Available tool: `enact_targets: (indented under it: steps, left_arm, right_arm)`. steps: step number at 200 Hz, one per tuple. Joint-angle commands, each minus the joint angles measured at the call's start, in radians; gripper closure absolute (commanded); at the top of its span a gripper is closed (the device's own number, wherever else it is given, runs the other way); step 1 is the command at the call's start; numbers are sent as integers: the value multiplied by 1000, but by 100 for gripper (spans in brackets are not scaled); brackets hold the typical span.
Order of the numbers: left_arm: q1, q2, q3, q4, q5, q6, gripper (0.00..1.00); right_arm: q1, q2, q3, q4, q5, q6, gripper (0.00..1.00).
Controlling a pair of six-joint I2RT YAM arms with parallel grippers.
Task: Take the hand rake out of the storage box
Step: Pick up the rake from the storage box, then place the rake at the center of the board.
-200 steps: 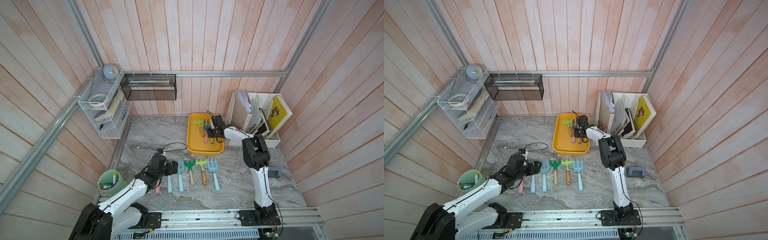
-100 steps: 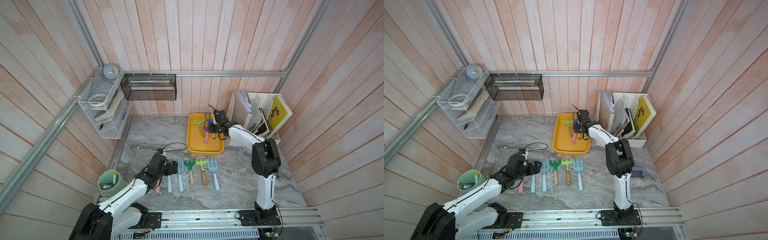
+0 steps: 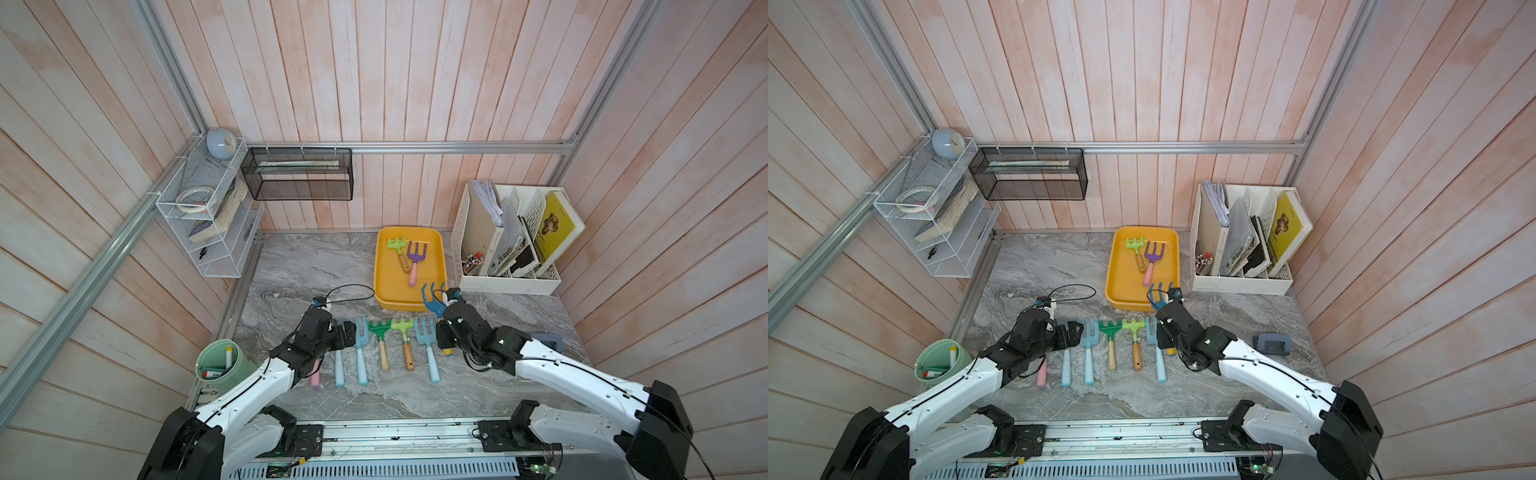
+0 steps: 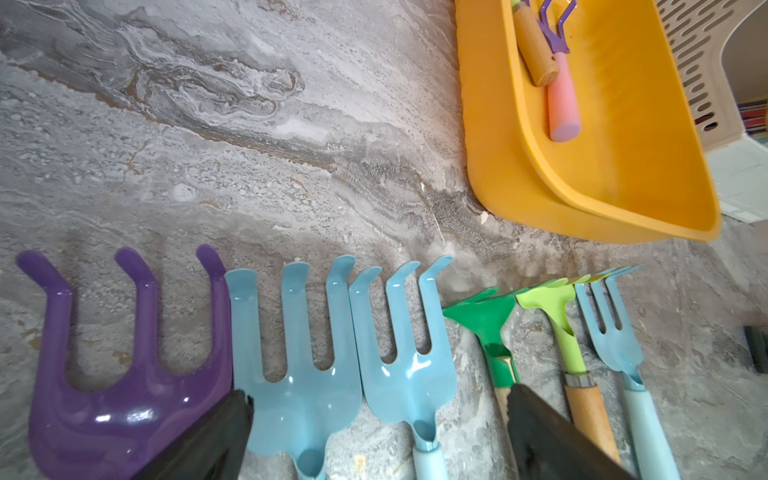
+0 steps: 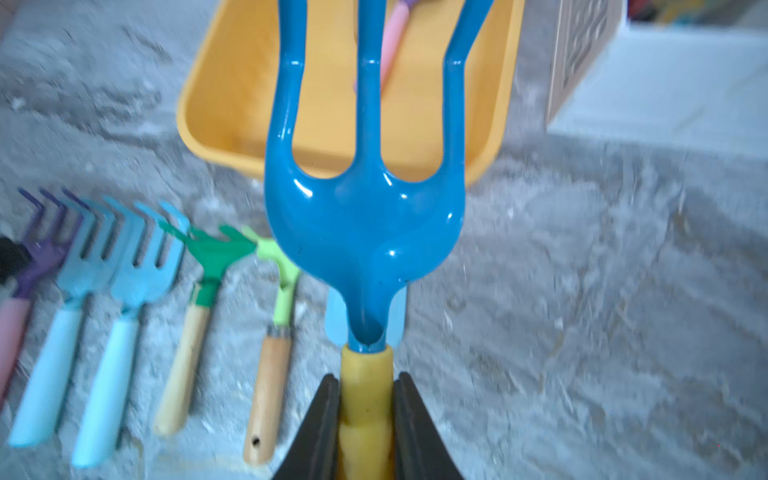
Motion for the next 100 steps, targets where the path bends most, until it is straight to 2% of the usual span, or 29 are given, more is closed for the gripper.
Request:
enact_targets:
  steps: [1,23,49,76,100]
  left_arm:
    - [6,-10,-6,20,9,16,0]
    - [6,-12,-5,19,10,16,0]
    - [6,-16,-7,16,10,15,0]
    - [6,-15,-7,19,12,16,0]
    - [6,-13,-7,17,12,16,0]
  right_arm:
    - [15,-100,-102,-65,48,165,100]
    - [14,-132,-178,-32,12,156,100]
    - [16,-62,-201,-10,-23,140,100]
    - [9,-9,-201,7,26,122,100]
    - [-27,33,-216,64,-19,80,100]
